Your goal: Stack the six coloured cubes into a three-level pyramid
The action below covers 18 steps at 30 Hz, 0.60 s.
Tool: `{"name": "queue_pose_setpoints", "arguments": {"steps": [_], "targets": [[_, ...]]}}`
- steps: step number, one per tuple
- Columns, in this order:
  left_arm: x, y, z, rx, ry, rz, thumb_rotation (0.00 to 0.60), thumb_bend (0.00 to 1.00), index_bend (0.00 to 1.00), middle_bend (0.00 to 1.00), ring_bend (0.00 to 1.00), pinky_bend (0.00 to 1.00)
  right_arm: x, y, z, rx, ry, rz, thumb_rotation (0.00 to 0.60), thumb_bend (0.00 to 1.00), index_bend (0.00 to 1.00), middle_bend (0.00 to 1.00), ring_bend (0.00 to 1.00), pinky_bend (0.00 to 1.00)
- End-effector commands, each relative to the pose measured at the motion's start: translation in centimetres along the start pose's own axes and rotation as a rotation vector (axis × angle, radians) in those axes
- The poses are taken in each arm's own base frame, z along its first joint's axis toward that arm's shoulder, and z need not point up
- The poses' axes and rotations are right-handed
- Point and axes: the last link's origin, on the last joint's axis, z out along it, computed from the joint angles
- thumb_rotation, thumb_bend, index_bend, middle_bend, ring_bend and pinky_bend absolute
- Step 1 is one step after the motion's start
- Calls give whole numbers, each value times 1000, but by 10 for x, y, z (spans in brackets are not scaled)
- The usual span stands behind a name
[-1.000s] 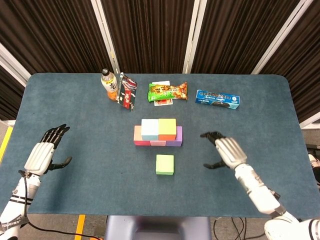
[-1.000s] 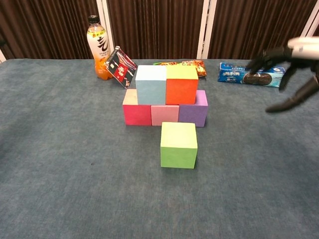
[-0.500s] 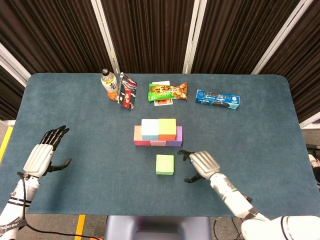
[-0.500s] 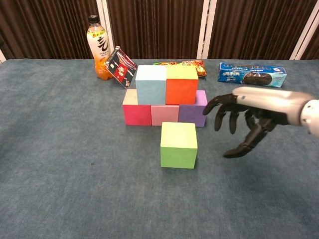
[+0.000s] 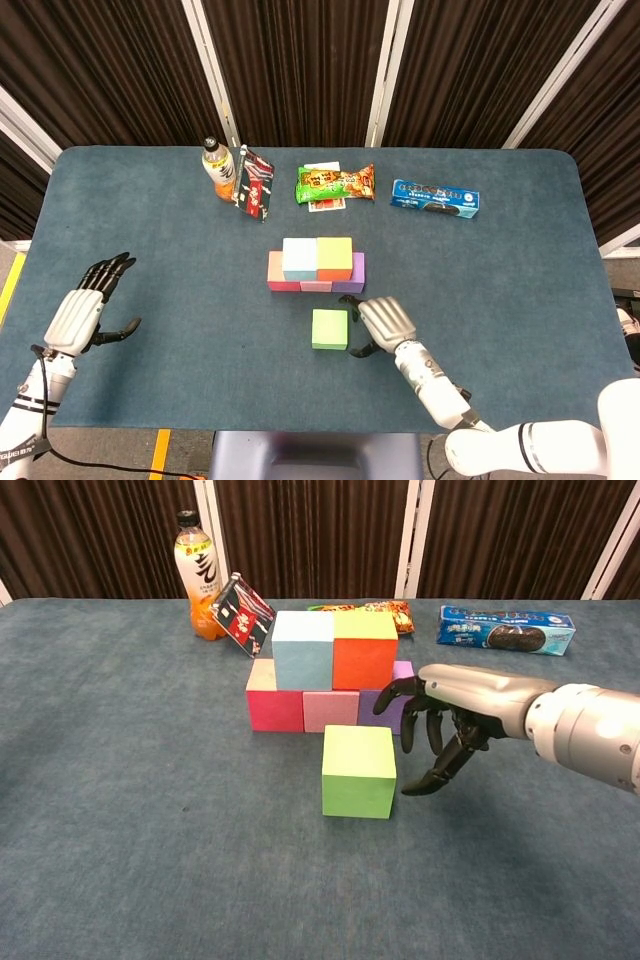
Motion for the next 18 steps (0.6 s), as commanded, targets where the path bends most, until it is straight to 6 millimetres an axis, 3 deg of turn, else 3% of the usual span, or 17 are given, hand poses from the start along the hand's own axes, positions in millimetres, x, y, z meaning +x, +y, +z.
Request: {"name": "queue_pose_setpoints", "arguments": {"steps": [1, 11, 18], "targets": [[-1, 0, 0, -3, -3, -4, 600, 301, 0, 0, 0, 67, -1, 1, 1, -6, -2, -4, 600, 235, 320, 543, 629, 906], [-2, -3, 1, -5, -7, -17, 600, 299, 0, 0, 0, 67, -13, -10, 14, -3, 15, -6, 600, 236, 365, 564, 655, 935], [-1, -7, -1, -1, -3, -32, 600, 299, 0, 0, 0, 68, -18, -14, 18, -19, 51, -13, 600, 327, 533, 625, 715, 996]]}}
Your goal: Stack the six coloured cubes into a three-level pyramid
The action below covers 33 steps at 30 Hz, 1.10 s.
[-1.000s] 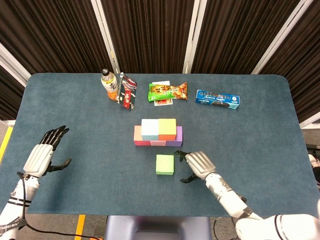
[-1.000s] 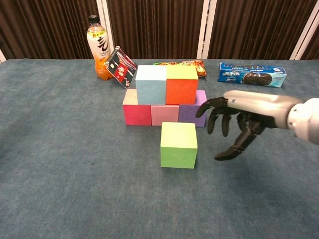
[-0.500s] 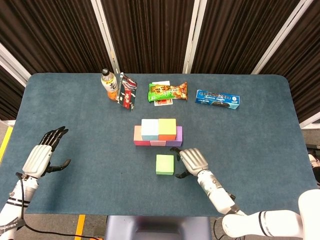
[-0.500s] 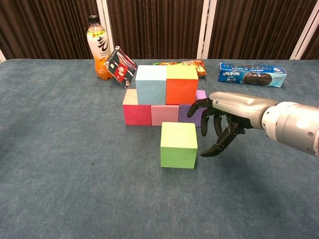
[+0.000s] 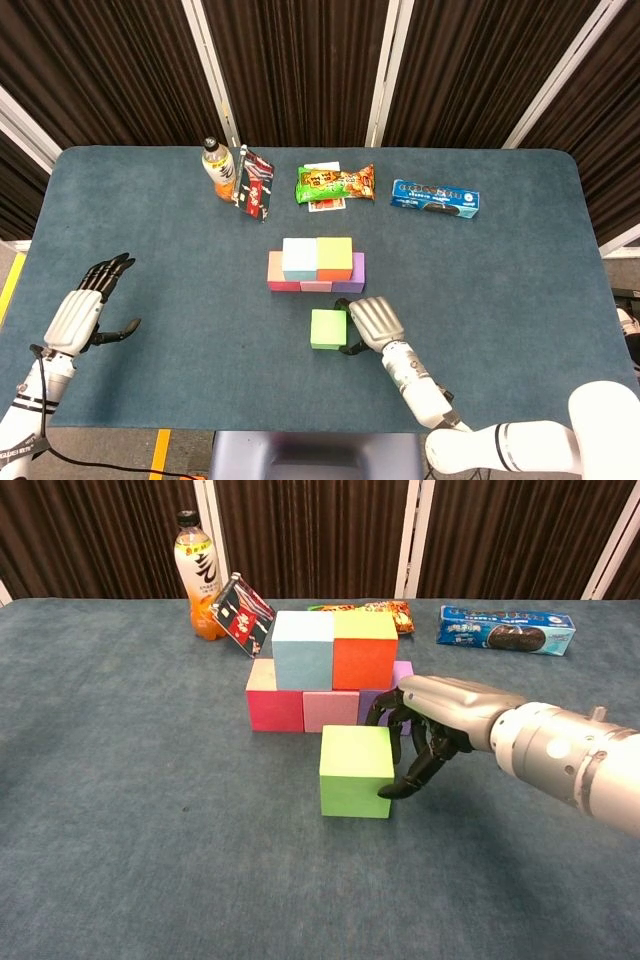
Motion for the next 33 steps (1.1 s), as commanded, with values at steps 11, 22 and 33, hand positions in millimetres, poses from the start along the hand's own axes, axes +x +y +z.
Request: {"name": "queue_pose_setpoints", "arguments": {"steps": [11, 22, 33], "targets": [[3, 3, -2, -7, 4, 10, 600, 302, 0, 0, 0, 72, 70, -2, -38, 100, 74, 28, 600, 361, 588, 646, 741, 1000], [5, 9, -1, 14, 9, 26, 600, 301, 0, 0, 0, 72, 169, -3, -29, 149, 91, 111, 600, 361, 590, 646, 741, 1000], [5, 9, -1, 40, 11, 27, 600, 299, 0, 0, 0, 72, 217, -6, 18, 105, 50, 40, 600, 361, 589, 645, 740, 1000]]}}
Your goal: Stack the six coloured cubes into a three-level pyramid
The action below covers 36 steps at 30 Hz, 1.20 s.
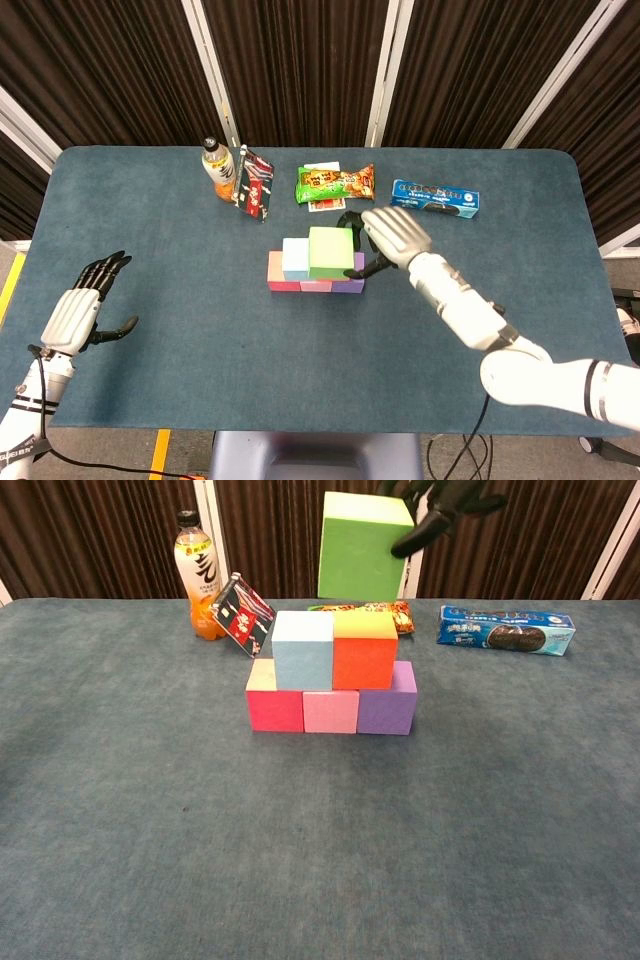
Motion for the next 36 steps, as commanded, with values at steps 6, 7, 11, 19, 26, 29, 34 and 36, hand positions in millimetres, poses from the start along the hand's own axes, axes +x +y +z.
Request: {"name": "queue_pose_setpoints", "arguments": {"steps": [6, 7, 11, 19, 26, 29, 34, 36], "targets": [[-3, -2, 1, 13, -5, -9, 600, 300, 0, 0, 0, 72, -3, -5, 31, -37, -45, -51, 600, 361, 587, 646, 739, 1000], [-3, -2, 1, 15, -6, -10, 600, 301, 0, 0, 0, 72, -5, -5, 33, -41, -46, -56, 600, 361, 586, 646, 739, 1000], [-4, -4, 0, 16, -8, -13, 600, 302, 0, 0, 0, 72, -11, -7, 39, -56, -60, -67, 600, 361, 570, 646, 737, 1000], [-4, -8, 0, 20, -4, -21, 600, 299, 0, 0, 0, 72, -11, -11, 52, -73, -53, -107, 600, 362, 559, 646, 733, 1000], [-5, -10, -1, 20, -1, -28, 600, 302, 0, 0, 0, 72, -16, -12, 58, -79, -65, -118, 600, 361, 552, 645, 731, 1000], [-5, -10, -1, 20, -3, -29, 600, 302, 0, 0, 0, 72, -19, -11, 59, -80, -69, -118, 600, 361, 547, 646, 731, 1000], [-5, -11, -1, 22, -1, -35, 600, 301, 0, 0, 0, 72, -20, -11, 60, -81, -68, -120, 600, 361, 544, 646, 731, 1000], [-5, -11, -1, 21, -1, -35, 600, 302, 0, 0, 0, 72, -21, -11, 60, -81, -67, -120, 600, 361, 542, 646, 731, 1000]]}}
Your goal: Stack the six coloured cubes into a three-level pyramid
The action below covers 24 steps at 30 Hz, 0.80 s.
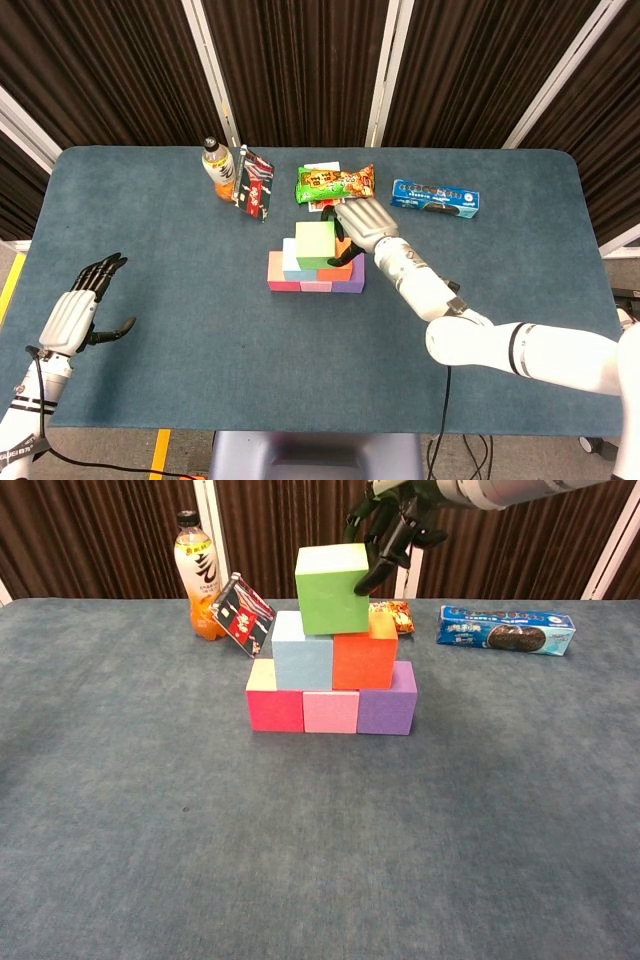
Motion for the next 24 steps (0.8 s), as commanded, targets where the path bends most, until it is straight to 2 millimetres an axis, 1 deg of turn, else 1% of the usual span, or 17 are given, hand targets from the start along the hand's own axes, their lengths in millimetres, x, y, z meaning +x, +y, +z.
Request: {"name": "queue_pose_setpoints", "arguments": {"steps": [1, 12, 24], "targets": [[0, 0, 0, 0, 0, 0, 600, 302, 0, 0, 0, 72, 0, 0, 0, 0, 0, 0, 600, 361, 541, 646, 731, 1000], [-2, -2, 0, 1, -8, -5, 600, 302, 0, 0, 0, 71, -9, 0, 5, -3, -9, -2, 600, 363, 533, 646, 731, 1000], [-1, -2, 1, 0, -8, -6, 600, 302, 0, 0, 0, 72, -4, -2, 4, 7, 8, 12, 600, 363, 527, 646, 731, 1000]]}}
